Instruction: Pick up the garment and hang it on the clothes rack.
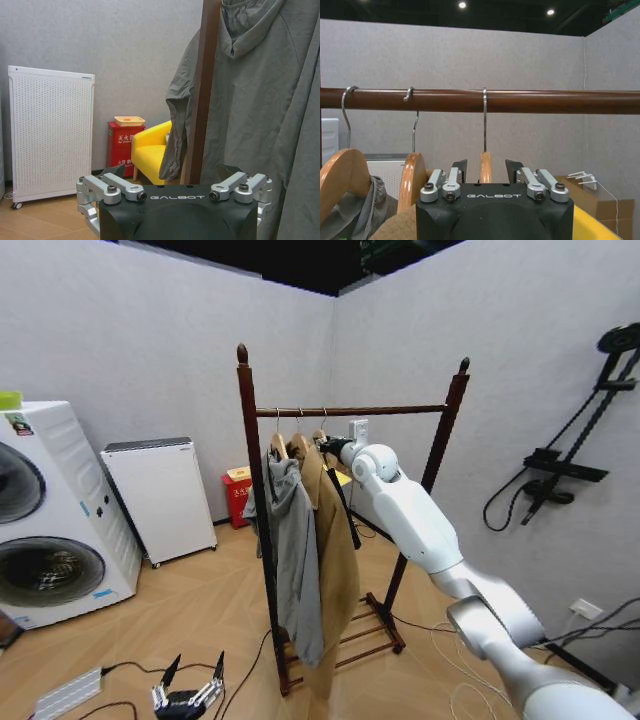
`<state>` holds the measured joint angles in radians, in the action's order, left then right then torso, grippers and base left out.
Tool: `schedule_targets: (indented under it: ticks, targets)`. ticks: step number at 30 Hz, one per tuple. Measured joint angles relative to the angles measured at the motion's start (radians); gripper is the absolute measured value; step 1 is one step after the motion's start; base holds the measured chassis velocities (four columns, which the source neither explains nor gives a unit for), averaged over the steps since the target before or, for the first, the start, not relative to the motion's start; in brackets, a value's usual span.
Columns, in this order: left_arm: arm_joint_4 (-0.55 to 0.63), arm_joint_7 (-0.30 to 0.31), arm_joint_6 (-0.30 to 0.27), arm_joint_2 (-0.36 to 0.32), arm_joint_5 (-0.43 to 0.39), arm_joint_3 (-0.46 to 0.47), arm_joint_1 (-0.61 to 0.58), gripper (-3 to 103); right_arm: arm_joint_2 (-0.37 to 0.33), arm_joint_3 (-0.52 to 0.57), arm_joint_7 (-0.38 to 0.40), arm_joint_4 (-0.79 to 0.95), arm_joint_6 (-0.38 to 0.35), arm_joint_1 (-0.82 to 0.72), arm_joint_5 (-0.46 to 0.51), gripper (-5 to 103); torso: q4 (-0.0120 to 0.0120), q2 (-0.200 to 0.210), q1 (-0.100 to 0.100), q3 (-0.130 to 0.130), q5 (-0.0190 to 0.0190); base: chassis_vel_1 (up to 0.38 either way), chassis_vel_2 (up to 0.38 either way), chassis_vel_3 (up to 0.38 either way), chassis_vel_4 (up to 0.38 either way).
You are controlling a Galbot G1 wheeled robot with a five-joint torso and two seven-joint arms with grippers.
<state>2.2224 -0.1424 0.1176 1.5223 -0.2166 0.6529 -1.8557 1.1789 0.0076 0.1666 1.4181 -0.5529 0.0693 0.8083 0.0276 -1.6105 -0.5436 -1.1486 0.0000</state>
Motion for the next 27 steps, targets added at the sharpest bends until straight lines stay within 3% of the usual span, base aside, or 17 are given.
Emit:
schedule_targets:
  ticks: [1,3,4,5,9,11,14,16,17,20,27]
  targets:
    - [0.000,0.000,0.000,0.000,0.000,0.000,0.000,100,-0.043,0.027,0.009,0.061,-0.012,-0.044,0.026,54,0.0002,0.000,0.000,0.000,0.0002,0.000,0.000,0.000,0.000]
    - [0.000,0.000,0.000,0.000,0.000,0.000,0.000,100,-0.081,0.045,0.019,0.108,-0.026,-0.080,0.044,54,0.0004,0.000,0.000,0.000,0.0003,0.000,0.000,0.000,0.000]
    - [0.000,0.000,0.000,0.000,0.000,0.000,0.000,100,-0.142,0.074,0.027,0.184,-0.043,-0.145,0.065,65,0.0011,0.000,0.000,0.000,0.0005,0.000,0.000,0.000,0.000]
    - [0.000,0.000,0.000,0.000,0.000,0.000,0.000,100,-0.174,0.095,0.028,0.225,-0.048,-0.187,0.066,65,0.0013,0.000,0.000,0.000,0.0009,0.000,0.000,0.000,0.000]
    - [0.000,0.000,0.000,0.000,0.000,0.000,0.000,100,-0.229,0.161,0.029,0.316,-0.049,-0.306,0.058,76,0.0010,0.000,0.000,0.000,0.0002,0.000,0.000,0.000,0.000]
    - [0.000,0.000,0.000,0.000,0.000,0.000,0.000,100,-0.268,0.266,0.033,0.424,-0.053,-0.500,0.037,86,0.0010,0.000,0.000,0.000,0.0005,0.000,0.000,0.000,0.000]
    - [0.000,0.000,0.000,0.000,0.000,0.000,0.000,100,-0.273,0.306,0.043,0.460,-0.049,-0.577,0.018,91,0.0010,0.000,0.000,0.000,0.0008,0.000,0.000,0.000,0.000]
    - [0.000,0.000,0.000,0.000,0.000,0.000,0.000,100,-0.264,0.414,0.068,0.543,-0.027,-0.746,-0.052,100,0.0006,0.000,0.000,0.000,-0.0002,0.000,0.000,0.000,0.000]
    - [0.000,0.000,0.000,0.000,0.000,0.000,0.000,100,-0.264,0.414,0.068,0.543,-0.027,-0.746,-0.052,100,0.0006,0.000,0.000,0.000,-0.0002,0.000,0.000,0.000,0.000]
    - [0.000,0.000,0.000,0.000,0.000,0.000,0.000,100,-0.210,0.545,0.068,0.641,-0.010,-0.988,-0.173,100,0.0009,0.000,0.000,0.000,0.0007,0.000,0.000,0.000,0.000]
    - [0.000,0.000,0.000,0.000,0.000,0.000,0.000,100,-0.095,0.666,0.023,0.728,0.054,-1.223,-0.279,100,0.0005,0.000,0.000,0.000,-0.0003,0.000,0.000,0.000,0.000]
